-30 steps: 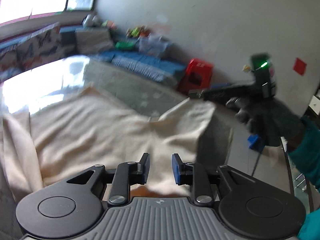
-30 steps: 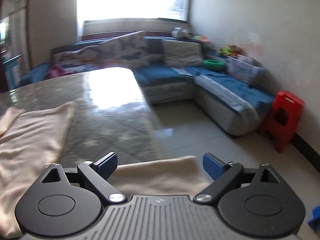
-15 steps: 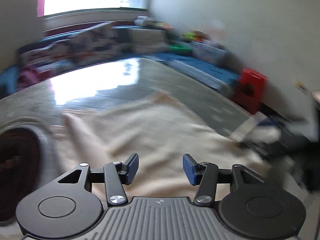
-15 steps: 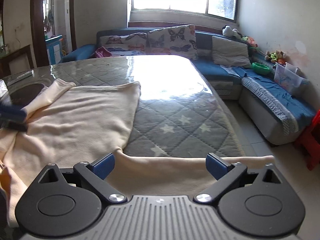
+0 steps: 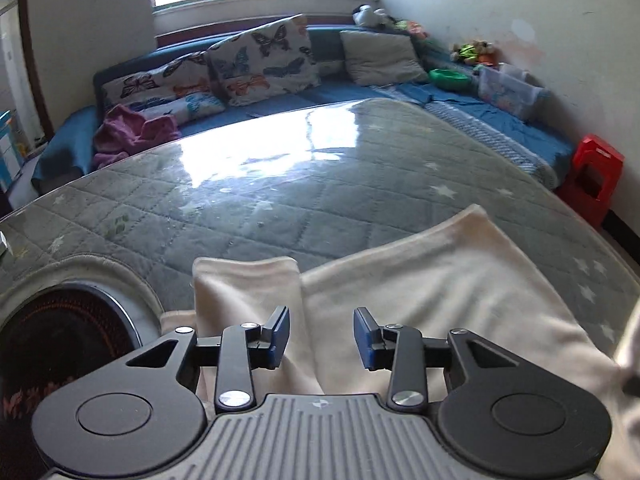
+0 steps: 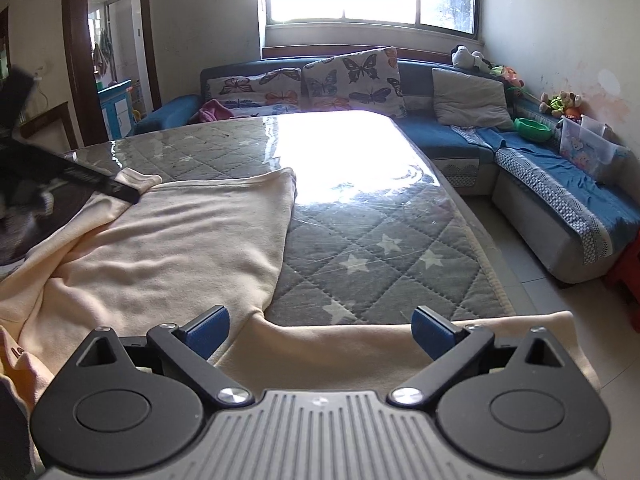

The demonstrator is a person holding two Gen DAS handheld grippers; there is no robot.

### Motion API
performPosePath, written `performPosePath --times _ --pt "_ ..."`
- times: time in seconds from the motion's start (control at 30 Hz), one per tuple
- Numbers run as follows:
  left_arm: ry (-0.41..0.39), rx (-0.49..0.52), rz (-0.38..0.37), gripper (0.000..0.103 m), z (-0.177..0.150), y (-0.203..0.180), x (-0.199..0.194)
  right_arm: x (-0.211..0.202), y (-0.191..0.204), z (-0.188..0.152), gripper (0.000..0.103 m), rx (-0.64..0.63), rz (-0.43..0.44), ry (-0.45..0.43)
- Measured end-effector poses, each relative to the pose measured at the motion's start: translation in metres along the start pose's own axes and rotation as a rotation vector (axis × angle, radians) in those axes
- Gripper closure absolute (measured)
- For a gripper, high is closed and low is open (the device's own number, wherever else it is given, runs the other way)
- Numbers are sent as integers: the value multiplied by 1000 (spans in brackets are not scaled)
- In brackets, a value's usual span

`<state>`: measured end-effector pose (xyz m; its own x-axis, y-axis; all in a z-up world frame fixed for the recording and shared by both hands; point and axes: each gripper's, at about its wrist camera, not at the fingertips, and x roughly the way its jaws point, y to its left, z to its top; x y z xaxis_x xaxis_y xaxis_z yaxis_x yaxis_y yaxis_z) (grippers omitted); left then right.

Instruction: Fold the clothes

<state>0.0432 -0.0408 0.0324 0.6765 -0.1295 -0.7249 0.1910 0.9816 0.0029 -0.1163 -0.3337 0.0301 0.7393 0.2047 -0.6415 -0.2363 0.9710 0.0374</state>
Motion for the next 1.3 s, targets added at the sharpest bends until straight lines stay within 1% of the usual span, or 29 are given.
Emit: performPosePath --times 0.13,0.2,0.27,0.37,0.53,0.6,0.8,0.93,1.0,1.17,1.3 --pt "13 -11 31 66 5 6 15 1 -1 0 4 2 8 3" --pt "7 0 41 73 5 7 17 2 -3 -1 4 5 8 5" --pt "-1 14 57 87 4 7 17 3 -5 -1 4 11 8 7" --pt "-16 -3 60 98 2 13 14 1 -7 -2 4 18 5 2" --pt "-74 -91 65 100 -4 29 -13 -6 -9 -2 4 26 0 -17" --pt "-120 -124 63 100 -7 37 -33 -8 -9 -2 4 28 0 -24" --pt "-257 -213 87 100 -24 63 -107 -18 -4 -1 4 22 14 -49" --pt "-332 -268 137 100 -47 82 -158 -22 4 0 4 9 39 -59" --pt "-355 -307 162 100 -63 93 -181 -24 7 1 4 -4 45 -61" --pt "-368 -370 256 100 -111 118 -225 -30 23 3 4 -62 85 -64" --pt "-299 -424 306 100 -148 137 -223 -30 37 3 4 -102 141 -45"
